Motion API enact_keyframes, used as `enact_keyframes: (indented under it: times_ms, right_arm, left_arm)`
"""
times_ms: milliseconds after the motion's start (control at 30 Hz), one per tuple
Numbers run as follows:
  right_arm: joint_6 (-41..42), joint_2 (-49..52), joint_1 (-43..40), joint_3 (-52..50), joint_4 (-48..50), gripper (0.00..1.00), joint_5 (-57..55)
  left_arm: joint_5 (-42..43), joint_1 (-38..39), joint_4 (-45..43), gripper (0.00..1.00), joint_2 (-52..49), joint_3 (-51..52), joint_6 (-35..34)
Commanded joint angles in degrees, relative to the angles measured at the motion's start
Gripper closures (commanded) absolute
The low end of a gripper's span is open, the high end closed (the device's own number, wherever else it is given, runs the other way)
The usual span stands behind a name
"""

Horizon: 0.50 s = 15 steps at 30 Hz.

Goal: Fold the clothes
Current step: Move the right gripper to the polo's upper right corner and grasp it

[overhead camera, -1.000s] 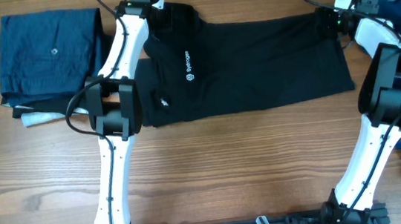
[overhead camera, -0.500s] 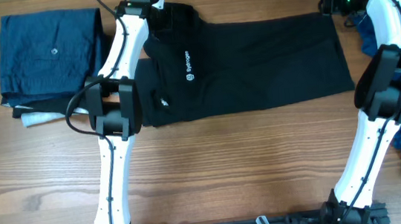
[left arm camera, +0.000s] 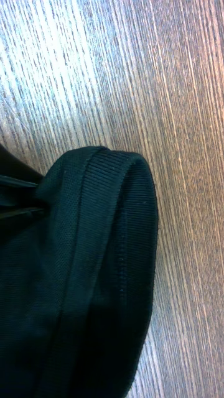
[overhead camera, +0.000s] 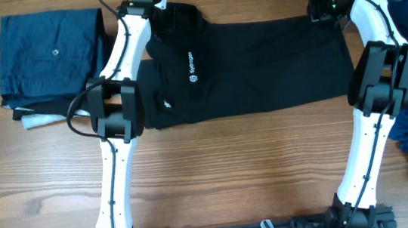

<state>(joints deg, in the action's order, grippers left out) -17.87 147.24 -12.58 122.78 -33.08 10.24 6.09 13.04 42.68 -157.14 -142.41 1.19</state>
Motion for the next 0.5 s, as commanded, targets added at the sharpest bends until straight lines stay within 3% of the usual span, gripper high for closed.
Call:
enact_keyframes:
  times_ms: [0, 267, 467]
  right_arm:
    - [4.85, 2.56, -1.01, -0.42, -3.02, 0.18, -0.74]
    - [5.84, 2.56, -3.06, -0.39, -9.57, 0.19, 2.14]
    - [6.62, 2.54, -4.72, 2.82, -10.27, 0.18, 10.75]
  left_arm:
    - [-0.17, 0.31, 1.73, 0.89, -2.67, 0.85, -0.37]
    - [-0.15, 0.31, 1.73, 0.89, -2.67, 0.85, -0.37]
    - [-0.15, 0.31, 1.75, 0.89, -2.67, 0.85, -0.37]
